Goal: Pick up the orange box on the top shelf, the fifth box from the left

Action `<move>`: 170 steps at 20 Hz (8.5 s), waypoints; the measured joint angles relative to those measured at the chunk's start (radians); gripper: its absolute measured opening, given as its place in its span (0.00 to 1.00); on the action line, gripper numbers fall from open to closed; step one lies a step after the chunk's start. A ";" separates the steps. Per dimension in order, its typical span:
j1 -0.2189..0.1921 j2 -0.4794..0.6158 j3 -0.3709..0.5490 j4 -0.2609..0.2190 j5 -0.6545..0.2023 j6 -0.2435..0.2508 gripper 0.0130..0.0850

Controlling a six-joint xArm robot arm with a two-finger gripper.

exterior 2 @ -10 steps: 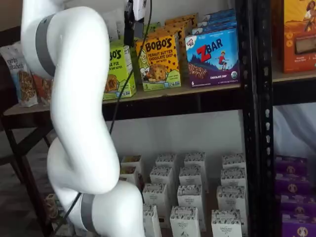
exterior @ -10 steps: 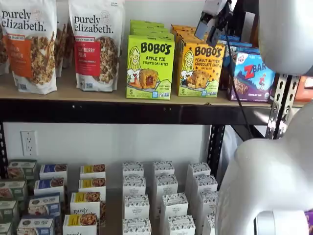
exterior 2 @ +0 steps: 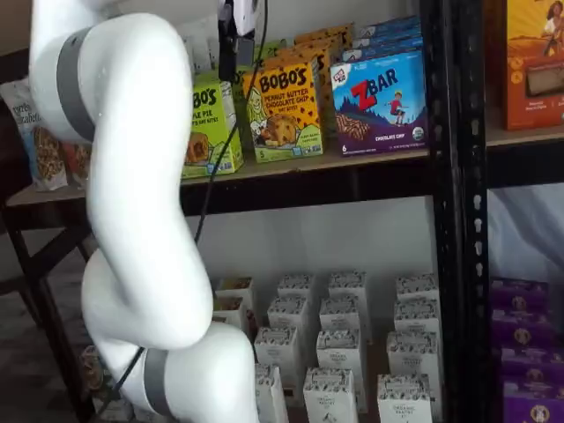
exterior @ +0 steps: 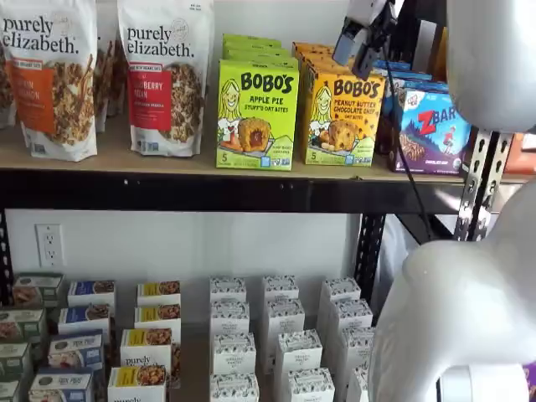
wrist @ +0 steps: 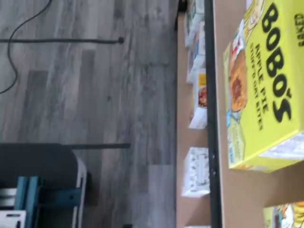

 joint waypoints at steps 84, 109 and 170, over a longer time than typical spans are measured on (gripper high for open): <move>0.020 0.186 -0.010 -0.237 -0.278 -0.085 1.00; 0.005 0.170 0.020 -0.209 -0.297 -0.097 0.50; -0.015 -0.063 0.184 -0.216 -0.178 -0.105 0.17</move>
